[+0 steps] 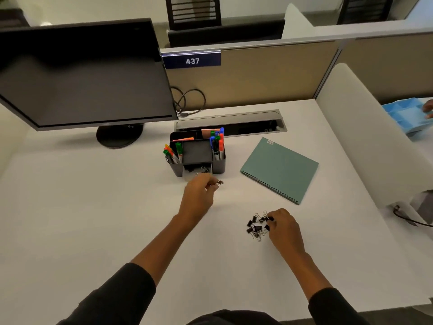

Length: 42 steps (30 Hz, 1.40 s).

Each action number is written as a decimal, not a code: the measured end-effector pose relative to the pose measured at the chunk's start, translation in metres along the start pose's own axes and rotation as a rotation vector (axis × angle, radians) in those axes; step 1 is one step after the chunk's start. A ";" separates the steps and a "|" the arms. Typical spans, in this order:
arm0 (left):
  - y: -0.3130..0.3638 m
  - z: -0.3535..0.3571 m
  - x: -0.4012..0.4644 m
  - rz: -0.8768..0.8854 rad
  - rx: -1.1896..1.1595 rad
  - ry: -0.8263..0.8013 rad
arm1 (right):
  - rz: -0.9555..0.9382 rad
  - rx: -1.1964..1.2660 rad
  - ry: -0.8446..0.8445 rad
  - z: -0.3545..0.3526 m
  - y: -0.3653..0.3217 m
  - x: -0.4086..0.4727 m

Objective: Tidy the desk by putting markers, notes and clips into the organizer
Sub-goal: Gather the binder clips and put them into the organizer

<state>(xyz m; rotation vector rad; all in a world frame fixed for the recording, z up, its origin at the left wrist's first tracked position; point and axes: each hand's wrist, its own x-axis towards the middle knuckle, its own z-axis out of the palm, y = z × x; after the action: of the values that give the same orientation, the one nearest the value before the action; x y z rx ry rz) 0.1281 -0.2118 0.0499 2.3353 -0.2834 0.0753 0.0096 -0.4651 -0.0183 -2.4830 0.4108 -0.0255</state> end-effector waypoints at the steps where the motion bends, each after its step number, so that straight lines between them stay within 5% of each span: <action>1: -0.004 -0.012 0.006 -0.008 0.010 0.041 | -0.006 0.000 0.000 0.000 0.000 0.001; 6: -0.025 -0.054 0.031 -0.089 0.161 0.153 | -0.023 0.021 0.036 -0.007 -0.002 0.000; 15: -0.053 -0.048 0.048 -0.044 0.351 0.086 | -0.103 0.130 0.063 -0.016 -0.014 0.005; 25: -0.036 -0.022 -0.015 0.050 0.183 0.208 | -0.315 0.295 0.021 -0.003 -0.101 0.043; 33: -0.014 0.069 -0.120 0.219 0.162 -0.115 | -0.470 0.166 -0.078 0.015 -0.196 0.097; 42: -0.017 0.090 -0.127 0.361 0.326 -0.224 | -0.618 -0.232 -0.127 0.036 -0.216 0.125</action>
<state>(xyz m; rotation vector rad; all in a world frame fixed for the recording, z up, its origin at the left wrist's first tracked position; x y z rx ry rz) 0.0054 -0.2412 -0.0435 2.5890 -0.8603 0.0373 0.1940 -0.3172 0.0683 -2.7236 -0.4379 -0.0736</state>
